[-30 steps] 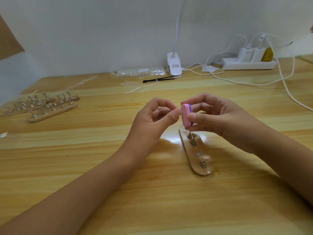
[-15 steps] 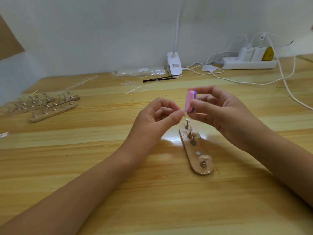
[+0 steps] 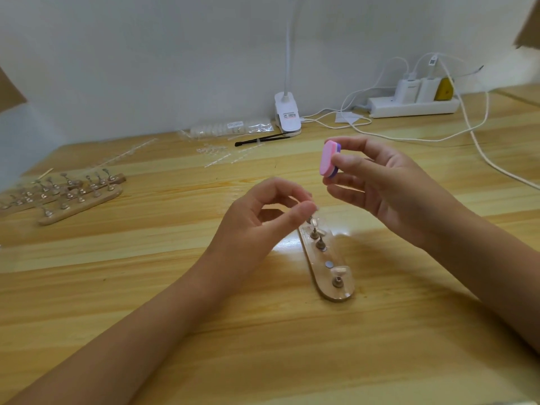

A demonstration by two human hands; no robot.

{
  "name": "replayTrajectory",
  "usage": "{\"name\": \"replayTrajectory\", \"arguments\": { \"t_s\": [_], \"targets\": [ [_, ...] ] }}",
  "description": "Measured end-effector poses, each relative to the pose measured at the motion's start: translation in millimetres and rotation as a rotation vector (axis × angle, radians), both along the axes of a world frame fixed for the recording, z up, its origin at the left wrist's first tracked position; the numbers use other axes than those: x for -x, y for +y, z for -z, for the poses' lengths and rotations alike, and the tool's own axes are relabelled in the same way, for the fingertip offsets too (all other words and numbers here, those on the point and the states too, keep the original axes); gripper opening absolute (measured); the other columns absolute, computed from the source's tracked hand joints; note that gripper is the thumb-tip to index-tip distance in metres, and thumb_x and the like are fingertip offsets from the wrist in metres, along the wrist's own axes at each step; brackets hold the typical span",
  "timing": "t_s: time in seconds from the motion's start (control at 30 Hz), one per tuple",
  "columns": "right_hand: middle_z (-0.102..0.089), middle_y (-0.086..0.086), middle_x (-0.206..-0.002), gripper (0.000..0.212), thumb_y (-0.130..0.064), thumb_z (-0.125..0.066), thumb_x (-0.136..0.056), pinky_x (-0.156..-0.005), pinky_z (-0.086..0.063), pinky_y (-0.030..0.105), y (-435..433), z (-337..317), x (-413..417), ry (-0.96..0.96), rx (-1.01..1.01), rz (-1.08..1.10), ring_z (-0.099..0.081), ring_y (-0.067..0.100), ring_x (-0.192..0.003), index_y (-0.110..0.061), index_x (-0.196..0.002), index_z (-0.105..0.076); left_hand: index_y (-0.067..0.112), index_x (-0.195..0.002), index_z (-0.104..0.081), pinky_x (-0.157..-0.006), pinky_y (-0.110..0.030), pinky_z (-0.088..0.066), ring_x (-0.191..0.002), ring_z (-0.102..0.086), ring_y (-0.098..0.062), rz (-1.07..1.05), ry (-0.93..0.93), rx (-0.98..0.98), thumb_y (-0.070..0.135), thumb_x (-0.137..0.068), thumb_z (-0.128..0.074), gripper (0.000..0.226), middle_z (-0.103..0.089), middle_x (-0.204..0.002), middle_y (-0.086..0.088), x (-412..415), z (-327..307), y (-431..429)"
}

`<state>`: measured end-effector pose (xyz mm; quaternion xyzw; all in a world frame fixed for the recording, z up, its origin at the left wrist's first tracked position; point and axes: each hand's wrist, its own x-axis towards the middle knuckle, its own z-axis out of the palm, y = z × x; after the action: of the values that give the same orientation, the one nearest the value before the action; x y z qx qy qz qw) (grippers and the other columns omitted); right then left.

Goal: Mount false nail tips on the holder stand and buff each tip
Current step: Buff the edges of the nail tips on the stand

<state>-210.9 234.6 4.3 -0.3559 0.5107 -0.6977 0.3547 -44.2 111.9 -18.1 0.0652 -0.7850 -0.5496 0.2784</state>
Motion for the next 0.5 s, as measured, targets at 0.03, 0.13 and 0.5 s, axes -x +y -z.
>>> {"name": "replayTrajectory", "arguments": {
  "t_s": [0.03,0.13,0.5],
  "targets": [
    [-0.071,0.004,-0.091,0.041,-0.021,-0.068,-0.081,-0.070,-0.056,0.021,0.2,0.1,0.0,0.006,-0.006,-0.002,-0.069,0.013,-0.082,-0.014,-0.121,-0.061,0.020,-0.090,-0.069,-0.086,-0.021,-0.050,-0.103,-0.063,-0.010,-0.013,-0.017,0.103,0.033,-0.086,-0.073,0.015,-0.068,-0.104,0.004,-0.1,1.4,1.6],
    [-0.072,0.003,-0.092,0.038,-0.022,-0.068,-0.082,-0.069,-0.056,0.022,0.5,0.5,0.6,0.028,-0.028,-0.008,-0.070,0.013,-0.085,-0.018,-0.119,-0.062,0.029,-0.084,-0.069,-0.093,-0.013,-0.037,-0.115,-0.052,-0.010,-0.055,-0.085,0.392,0.046,-0.081,-0.072,0.018,-0.062,-0.110,0.015,0.5,4.9,6.3],
    [-0.072,0.000,-0.091,0.039,-0.027,-0.071,-0.079,-0.068,-0.056,0.023,-1.0,1.9,3.0,0.059,-0.057,0.002,-0.069,0.012,-0.084,-0.021,-0.117,-0.065,0.024,-0.088,-0.075,-0.100,-0.009,-0.025,-0.125,-0.036,-0.013,-0.008,-0.133,0.660,0.038,-0.081,-0.077,0.015,-0.057,-0.121,0.011,6.9,11.0,8.5]
  ]
}}
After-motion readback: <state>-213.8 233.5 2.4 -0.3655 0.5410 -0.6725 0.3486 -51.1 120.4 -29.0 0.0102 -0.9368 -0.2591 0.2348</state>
